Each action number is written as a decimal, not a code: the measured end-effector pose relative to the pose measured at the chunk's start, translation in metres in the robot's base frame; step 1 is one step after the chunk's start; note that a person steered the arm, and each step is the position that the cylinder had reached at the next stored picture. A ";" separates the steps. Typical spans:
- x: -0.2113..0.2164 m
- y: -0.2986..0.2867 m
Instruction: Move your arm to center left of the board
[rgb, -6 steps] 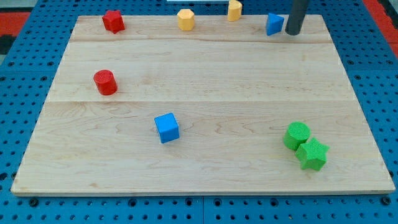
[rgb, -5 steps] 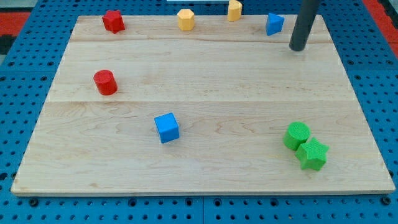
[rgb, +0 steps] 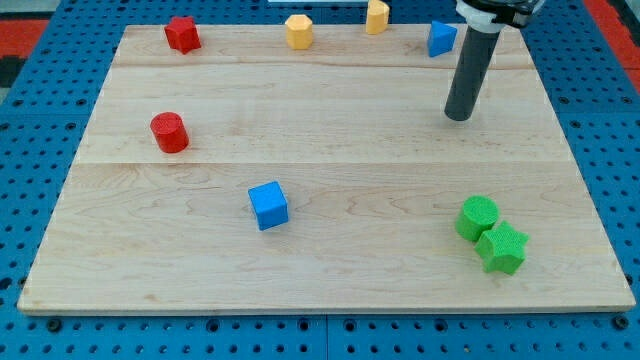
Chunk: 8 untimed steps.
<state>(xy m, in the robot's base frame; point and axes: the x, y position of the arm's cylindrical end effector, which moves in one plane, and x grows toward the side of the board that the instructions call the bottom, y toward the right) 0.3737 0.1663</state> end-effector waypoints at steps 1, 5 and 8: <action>0.014 -0.004; 0.020 -0.031; 0.052 -0.098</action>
<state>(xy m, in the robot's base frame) 0.4260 0.0683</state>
